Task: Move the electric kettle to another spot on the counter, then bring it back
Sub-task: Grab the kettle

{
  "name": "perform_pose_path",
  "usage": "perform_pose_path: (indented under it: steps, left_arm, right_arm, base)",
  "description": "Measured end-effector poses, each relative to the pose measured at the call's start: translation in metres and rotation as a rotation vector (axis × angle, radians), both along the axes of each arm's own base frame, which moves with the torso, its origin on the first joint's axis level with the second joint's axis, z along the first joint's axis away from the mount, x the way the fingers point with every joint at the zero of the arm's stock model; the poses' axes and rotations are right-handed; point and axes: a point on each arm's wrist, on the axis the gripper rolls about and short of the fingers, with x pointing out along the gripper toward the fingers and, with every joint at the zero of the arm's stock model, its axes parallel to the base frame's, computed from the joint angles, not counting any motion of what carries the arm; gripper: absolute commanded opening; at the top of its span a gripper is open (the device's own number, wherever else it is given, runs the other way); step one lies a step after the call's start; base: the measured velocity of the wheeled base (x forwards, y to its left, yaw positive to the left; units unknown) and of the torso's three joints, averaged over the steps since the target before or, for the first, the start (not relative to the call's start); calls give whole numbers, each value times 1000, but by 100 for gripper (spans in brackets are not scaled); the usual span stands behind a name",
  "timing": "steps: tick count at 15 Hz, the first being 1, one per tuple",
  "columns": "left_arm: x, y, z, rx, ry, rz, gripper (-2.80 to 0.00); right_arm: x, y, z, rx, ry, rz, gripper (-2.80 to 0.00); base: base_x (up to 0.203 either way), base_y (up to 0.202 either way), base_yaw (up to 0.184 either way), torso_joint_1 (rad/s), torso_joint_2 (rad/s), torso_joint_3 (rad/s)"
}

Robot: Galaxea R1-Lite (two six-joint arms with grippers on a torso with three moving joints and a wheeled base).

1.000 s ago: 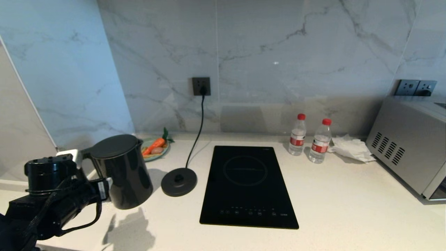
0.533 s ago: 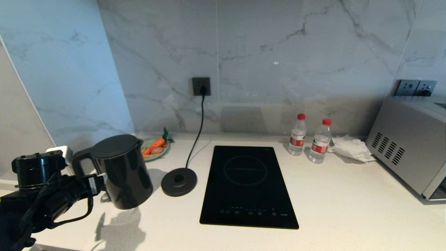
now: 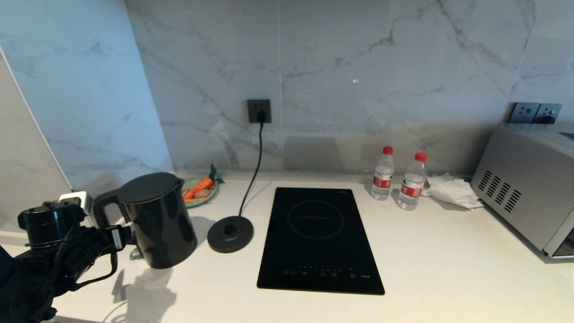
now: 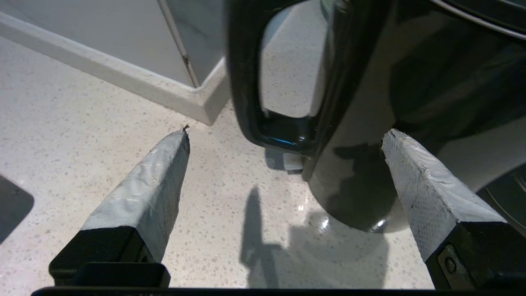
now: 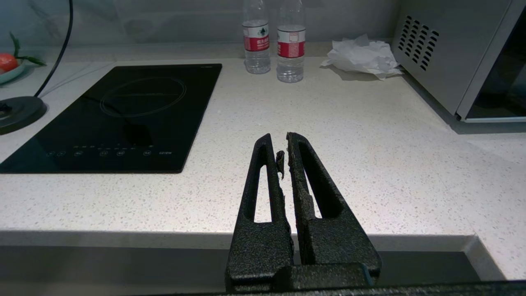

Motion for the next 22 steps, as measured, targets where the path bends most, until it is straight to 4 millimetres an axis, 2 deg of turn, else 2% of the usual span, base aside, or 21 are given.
perform_pose_path:
  steps: [4, 10, 18, 22]
  left_arm:
    - [-2, 7, -5, -14, 11, 0, 0]
    - [9, 9, -6, -14, -6, 3, 0]
    - [10, 32, -14, -19, -9, 46, 0]
    - [14, 35, -11, -14, -27, 40, 0]
  right_arm:
    - [0, 0, 0, 0, 0, 0, -280]
    - [0, 0, 0, 0, 0, 0, -280]
    - [0, 0, 0, 0, 0, 0, -280]
    - [0, 0, 0, 0, 0, 0, -280]
  base:
    - [0, 0, 0, 0, 0, 0]
    - [0, 0, 0, 0, 0, 0]
    - [0, 0, 0, 0, 0, 0]
    - [0, 0, 0, 0, 0, 0]
